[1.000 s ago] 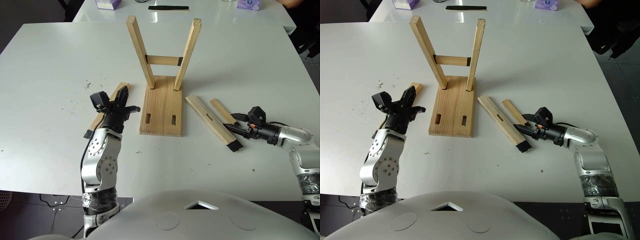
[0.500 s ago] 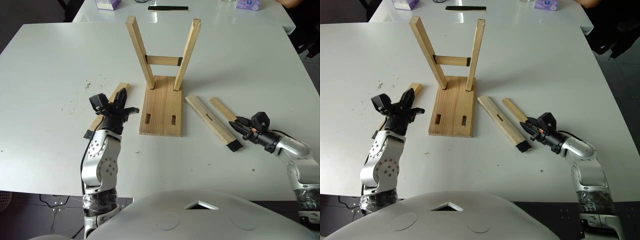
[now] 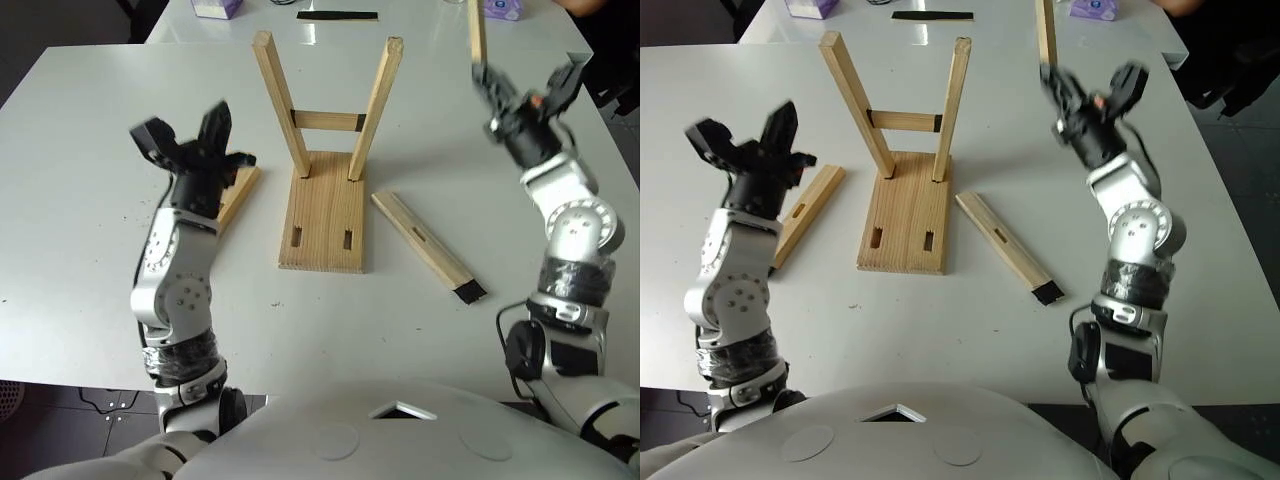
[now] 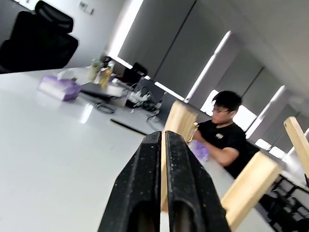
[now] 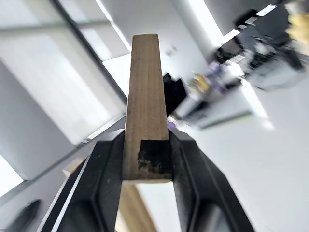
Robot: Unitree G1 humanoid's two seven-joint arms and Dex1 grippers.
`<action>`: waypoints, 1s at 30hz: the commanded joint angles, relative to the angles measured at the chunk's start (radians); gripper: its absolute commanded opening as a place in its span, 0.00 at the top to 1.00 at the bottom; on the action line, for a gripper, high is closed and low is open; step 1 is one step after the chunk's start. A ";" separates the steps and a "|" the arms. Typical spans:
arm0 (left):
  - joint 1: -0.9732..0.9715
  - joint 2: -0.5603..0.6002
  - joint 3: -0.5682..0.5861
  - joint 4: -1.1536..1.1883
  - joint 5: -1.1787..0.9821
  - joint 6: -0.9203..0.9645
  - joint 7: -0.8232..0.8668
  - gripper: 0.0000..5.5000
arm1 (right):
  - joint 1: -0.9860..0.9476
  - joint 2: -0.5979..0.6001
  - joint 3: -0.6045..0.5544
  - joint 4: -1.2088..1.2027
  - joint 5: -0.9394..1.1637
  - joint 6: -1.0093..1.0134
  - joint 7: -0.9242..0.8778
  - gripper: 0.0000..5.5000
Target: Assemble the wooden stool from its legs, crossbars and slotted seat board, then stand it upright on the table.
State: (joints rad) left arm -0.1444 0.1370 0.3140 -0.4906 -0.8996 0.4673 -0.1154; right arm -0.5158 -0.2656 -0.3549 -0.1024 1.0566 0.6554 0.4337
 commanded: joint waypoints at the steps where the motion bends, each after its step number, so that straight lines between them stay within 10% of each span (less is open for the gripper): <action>1: -0.112 0.106 0.054 -0.068 -0.318 0.094 -0.025 0.83 | 0.021 -0.083 0.138 -0.250 0.131 0.153 0.165 0.76; 11: -0.223 0.365 0.009 0.049 -0.804 0.318 -0.110 0.54 | 0.130 -0.153 0.167 -0.313 0.174 0.172 0.232 0.76; 30: -0.277 0.428 -0.089 0.066 -0.783 0.377 -0.294 0.54 | 0.137 -0.248 0.266 -0.266 0.166 0.243 0.402 0.76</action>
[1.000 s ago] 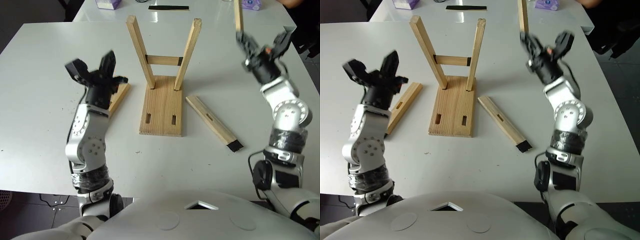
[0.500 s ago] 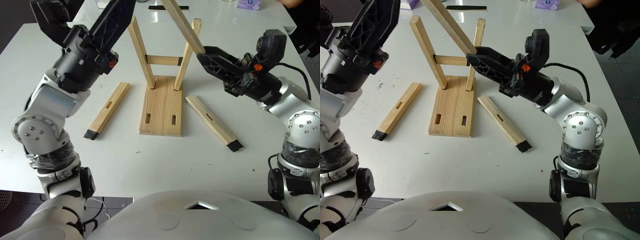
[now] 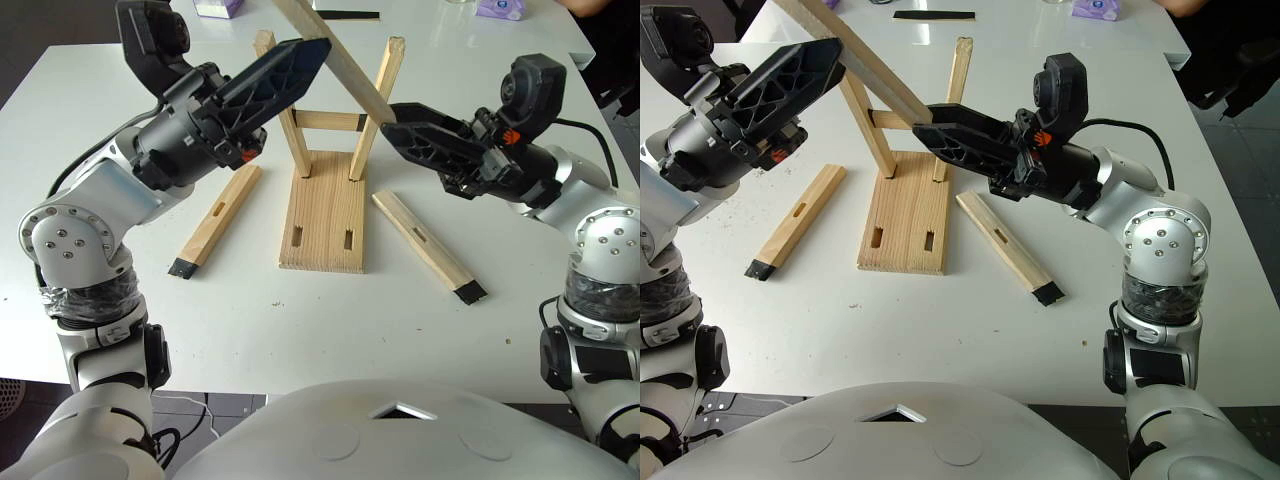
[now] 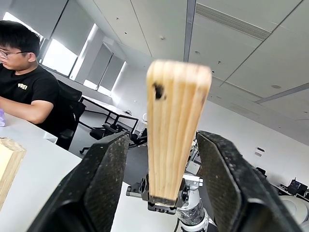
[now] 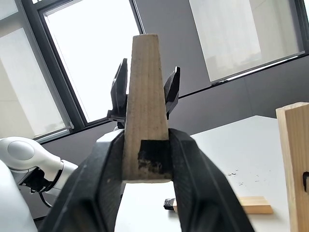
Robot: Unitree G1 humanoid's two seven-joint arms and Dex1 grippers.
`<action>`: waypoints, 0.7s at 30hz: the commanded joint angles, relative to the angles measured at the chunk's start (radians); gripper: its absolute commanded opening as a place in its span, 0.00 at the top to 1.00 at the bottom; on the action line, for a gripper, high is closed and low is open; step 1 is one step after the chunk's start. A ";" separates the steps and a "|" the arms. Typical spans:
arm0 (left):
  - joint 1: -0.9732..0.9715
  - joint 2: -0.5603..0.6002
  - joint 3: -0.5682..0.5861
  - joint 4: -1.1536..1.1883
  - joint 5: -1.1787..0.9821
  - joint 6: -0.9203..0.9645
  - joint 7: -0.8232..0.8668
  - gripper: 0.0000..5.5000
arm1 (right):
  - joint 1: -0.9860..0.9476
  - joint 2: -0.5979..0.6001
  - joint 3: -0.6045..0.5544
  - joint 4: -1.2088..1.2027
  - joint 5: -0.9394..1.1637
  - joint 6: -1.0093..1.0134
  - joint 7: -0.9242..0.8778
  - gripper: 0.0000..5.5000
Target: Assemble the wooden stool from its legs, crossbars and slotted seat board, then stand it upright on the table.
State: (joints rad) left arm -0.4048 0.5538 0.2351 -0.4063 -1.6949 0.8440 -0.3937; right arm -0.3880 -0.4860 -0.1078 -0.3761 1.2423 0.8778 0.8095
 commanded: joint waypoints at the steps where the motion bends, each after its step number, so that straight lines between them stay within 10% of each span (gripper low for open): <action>1: -0.017 0.015 -0.010 -0.022 0.014 0.001 -0.021 0.54 | 0.011 -0.032 0.023 0.011 -0.024 0.023 0.032 0.76; 21: -0.021 0.004 -0.002 -0.025 0.112 -0.035 -0.092 0.76 | -0.021 -0.048 0.019 0.067 -0.050 0.044 0.073 0.76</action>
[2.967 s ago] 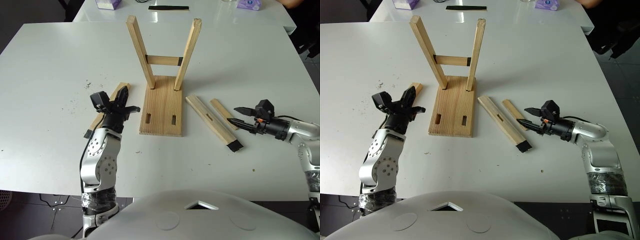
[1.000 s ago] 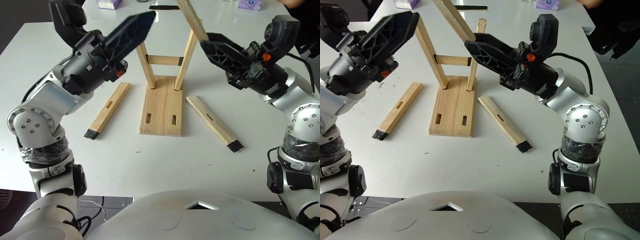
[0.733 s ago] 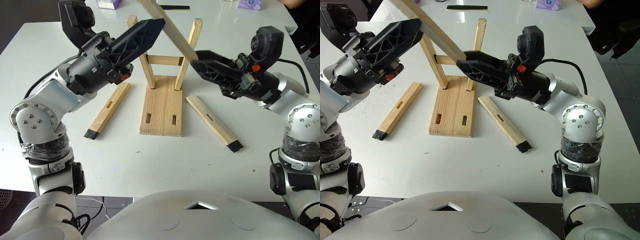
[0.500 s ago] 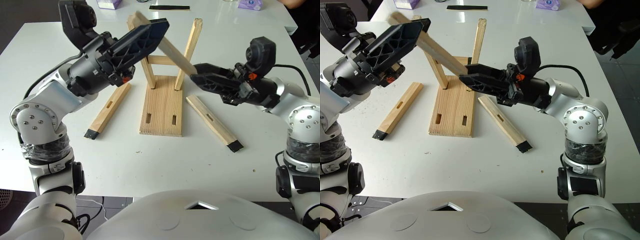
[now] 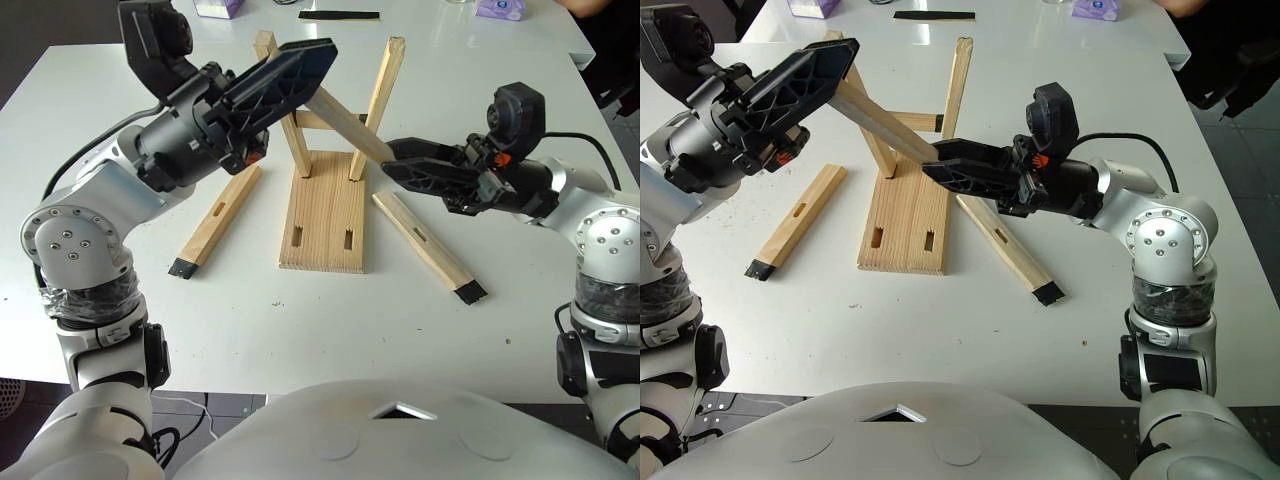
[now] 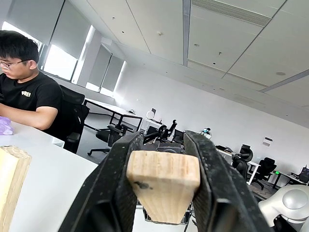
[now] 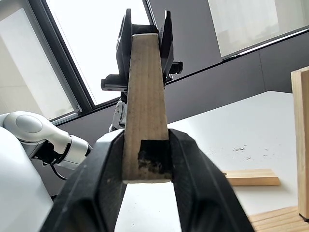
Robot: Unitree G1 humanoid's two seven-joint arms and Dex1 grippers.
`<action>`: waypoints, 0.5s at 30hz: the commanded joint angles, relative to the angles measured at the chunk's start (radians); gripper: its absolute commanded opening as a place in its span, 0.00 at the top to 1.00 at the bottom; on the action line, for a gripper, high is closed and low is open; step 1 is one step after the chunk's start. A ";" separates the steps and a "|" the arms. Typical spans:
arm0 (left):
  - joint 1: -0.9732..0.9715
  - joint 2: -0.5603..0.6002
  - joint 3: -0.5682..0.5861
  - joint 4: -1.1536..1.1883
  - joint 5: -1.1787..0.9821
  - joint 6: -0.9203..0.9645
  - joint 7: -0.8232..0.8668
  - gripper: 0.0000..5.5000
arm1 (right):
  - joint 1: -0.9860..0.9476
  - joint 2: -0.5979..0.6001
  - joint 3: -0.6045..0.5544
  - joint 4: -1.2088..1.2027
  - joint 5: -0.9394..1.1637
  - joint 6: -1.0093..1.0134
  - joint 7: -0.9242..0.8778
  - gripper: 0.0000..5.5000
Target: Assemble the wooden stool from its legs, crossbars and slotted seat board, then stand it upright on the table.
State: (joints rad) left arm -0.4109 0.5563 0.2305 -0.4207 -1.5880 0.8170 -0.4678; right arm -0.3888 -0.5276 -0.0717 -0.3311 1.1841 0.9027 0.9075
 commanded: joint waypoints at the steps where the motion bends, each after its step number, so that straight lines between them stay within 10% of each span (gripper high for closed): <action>1: -0.011 0.000 0.001 -0.015 0.008 -0.010 -0.018 0.76 | -0.022 -0.003 -0.019 0.022 0.018 0.025 -0.031 0.76; 15: 0.080 0.023 0.019 0.015 0.229 -0.096 -0.122 0.76 | 0.065 -0.012 0.032 0.038 -0.212 -0.130 0.003 0.60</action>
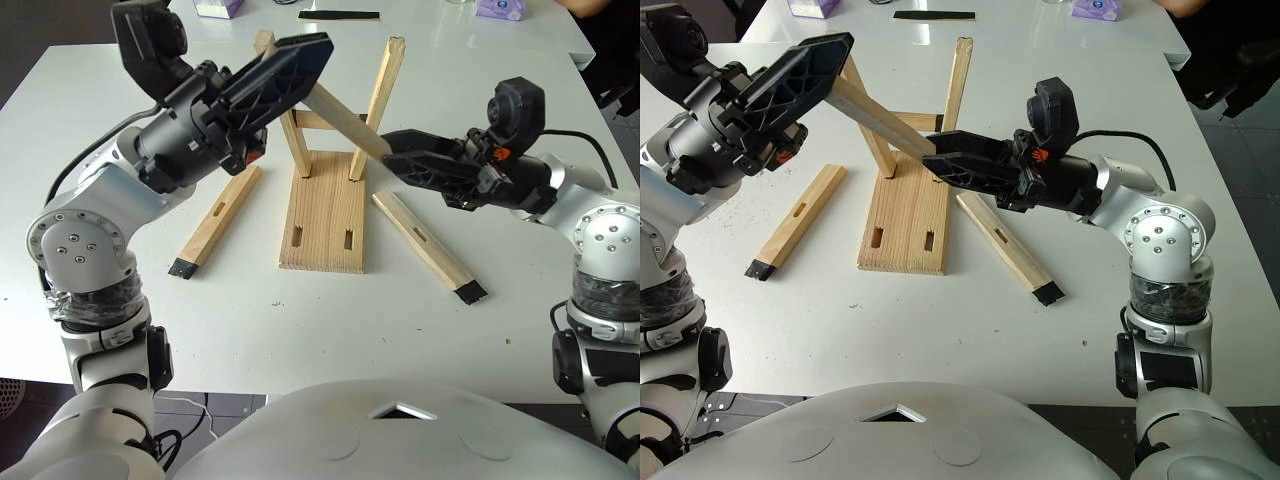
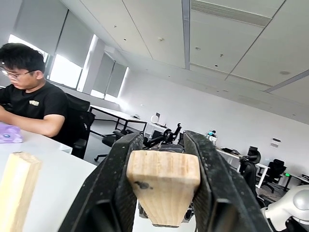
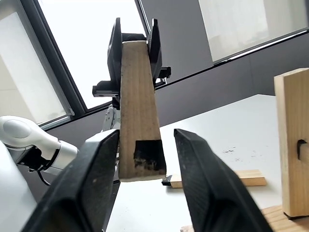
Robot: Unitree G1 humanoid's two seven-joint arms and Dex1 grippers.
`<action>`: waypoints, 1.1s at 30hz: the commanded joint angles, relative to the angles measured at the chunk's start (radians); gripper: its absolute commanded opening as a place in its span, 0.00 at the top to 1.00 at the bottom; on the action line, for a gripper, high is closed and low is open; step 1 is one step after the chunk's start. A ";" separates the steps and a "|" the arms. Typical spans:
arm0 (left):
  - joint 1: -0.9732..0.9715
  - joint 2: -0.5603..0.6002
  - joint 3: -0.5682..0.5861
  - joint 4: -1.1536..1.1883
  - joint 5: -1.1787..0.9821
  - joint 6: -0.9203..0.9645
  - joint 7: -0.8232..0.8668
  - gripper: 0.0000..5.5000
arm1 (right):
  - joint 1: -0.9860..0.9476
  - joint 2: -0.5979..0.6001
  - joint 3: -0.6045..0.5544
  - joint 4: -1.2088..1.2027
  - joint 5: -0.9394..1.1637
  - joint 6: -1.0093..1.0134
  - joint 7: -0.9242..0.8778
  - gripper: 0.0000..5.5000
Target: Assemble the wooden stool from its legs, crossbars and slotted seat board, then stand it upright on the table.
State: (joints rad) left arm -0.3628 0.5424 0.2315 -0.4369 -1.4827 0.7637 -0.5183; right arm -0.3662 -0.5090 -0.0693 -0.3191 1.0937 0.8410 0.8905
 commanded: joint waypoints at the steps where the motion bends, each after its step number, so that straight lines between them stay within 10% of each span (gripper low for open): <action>1: 0.040 0.048 0.027 0.043 0.155 -0.054 -0.092 0.76 | 0.053 -0.041 0.033 0.038 -0.149 -0.086 0.032 0.60; 16: 0.252 0.325 0.105 0.423 0.880 -0.401 -0.293 0.76 | 0.157 0.039 0.044 0.199 -0.480 -0.371 -0.051 0.60; 33: 0.476 0.340 0.109 0.297 0.916 -0.356 -0.483 0.76 | 0.140 0.106 0.023 0.242 -0.526 -0.424 -0.093 0.60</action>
State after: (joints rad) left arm 0.1173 0.9078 0.3501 -0.0502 -0.5199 0.3617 -1.0084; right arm -0.2162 -0.4051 -0.0225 -0.0772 0.5494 0.4081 0.8042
